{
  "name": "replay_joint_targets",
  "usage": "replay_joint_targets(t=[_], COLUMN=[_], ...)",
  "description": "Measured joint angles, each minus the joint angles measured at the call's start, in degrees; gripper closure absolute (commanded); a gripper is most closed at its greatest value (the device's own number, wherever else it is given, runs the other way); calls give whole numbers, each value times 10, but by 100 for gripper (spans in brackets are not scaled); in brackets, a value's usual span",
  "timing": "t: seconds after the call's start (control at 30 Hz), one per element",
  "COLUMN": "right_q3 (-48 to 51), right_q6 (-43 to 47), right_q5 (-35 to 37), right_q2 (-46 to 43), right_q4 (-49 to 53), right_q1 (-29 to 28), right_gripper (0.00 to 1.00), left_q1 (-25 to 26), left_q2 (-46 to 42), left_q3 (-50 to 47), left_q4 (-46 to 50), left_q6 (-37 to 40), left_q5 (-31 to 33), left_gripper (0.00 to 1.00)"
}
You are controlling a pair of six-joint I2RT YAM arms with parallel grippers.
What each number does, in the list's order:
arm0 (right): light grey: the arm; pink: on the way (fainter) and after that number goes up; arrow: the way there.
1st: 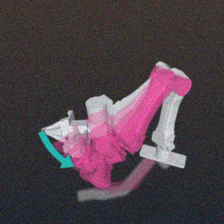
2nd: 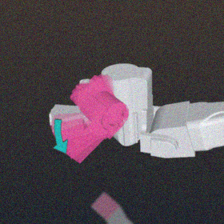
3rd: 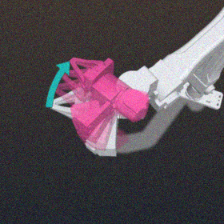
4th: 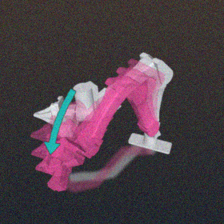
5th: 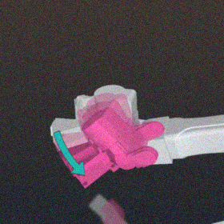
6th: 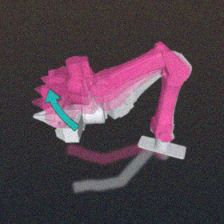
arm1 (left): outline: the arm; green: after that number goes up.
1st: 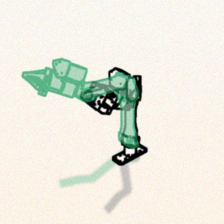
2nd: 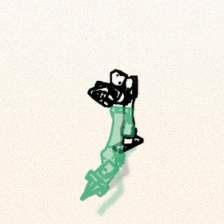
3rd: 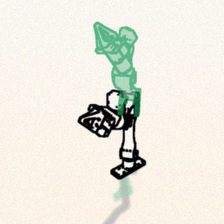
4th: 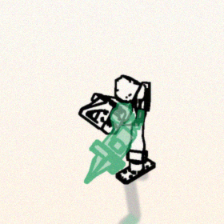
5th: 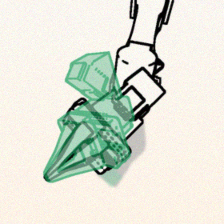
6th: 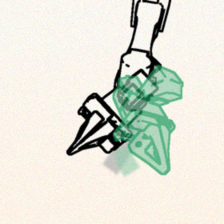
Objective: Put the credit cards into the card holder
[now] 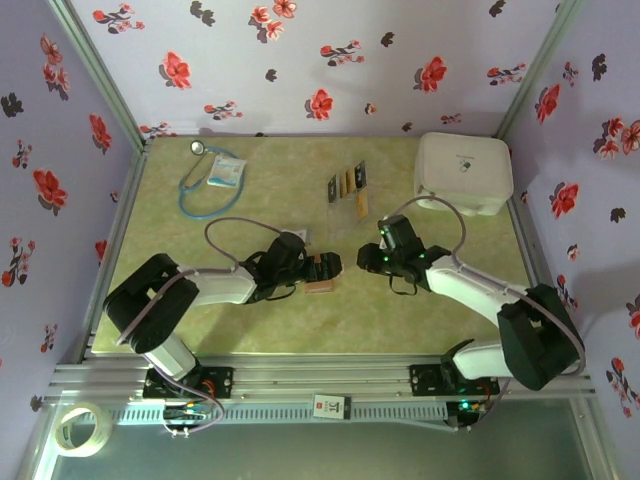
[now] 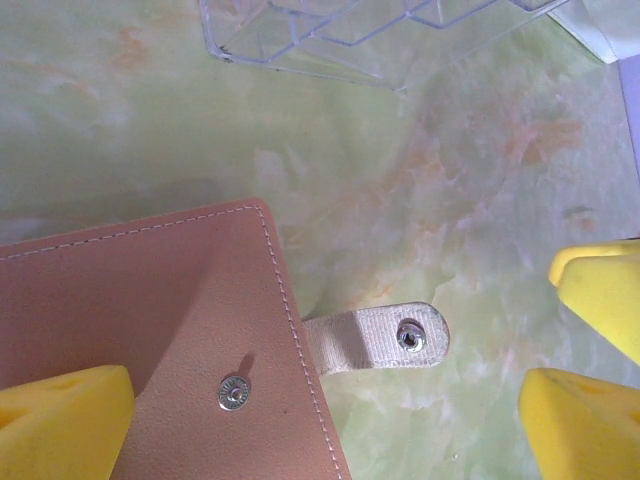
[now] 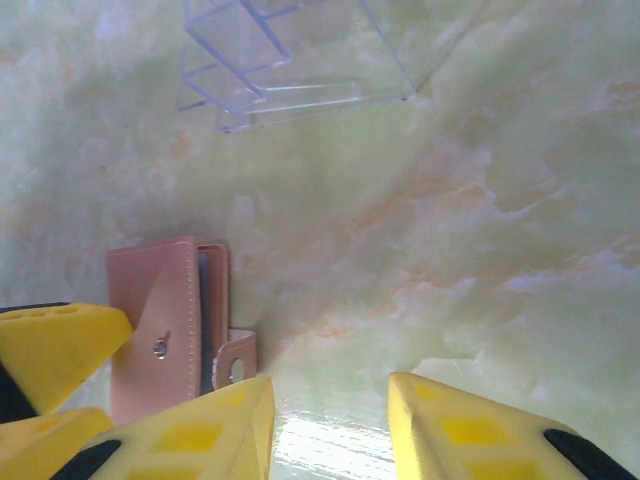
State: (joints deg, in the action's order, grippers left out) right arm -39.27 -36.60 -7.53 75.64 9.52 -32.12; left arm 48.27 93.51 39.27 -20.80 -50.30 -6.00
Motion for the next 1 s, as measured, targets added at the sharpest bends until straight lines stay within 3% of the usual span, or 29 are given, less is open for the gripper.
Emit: replay_joint_targets(t=[0.27, 0.47, 0.8, 1.0], right_q3=[10, 0, -145, -188], right_q6=[-21, -32, -22, 2], right_q5=[-21, -16, -10, -9], right_q2=[-42, -41, 76, 146], right_q4=[-9, -15, -11, -2], right_q1=[-9, -84, -205, -224], right_gripper=[72, 76, 83, 98], left_q1=[-13, -60, -183, -221], left_q2=[-31, -78, -181, -193], left_q3=[36, 62, 26, 19], left_q4=[94, 144, 218, 267], left_q6=[13, 32, 49, 68], left_q5=[5, 6, 8, 9], left_gripper=[0, 0, 0, 0])
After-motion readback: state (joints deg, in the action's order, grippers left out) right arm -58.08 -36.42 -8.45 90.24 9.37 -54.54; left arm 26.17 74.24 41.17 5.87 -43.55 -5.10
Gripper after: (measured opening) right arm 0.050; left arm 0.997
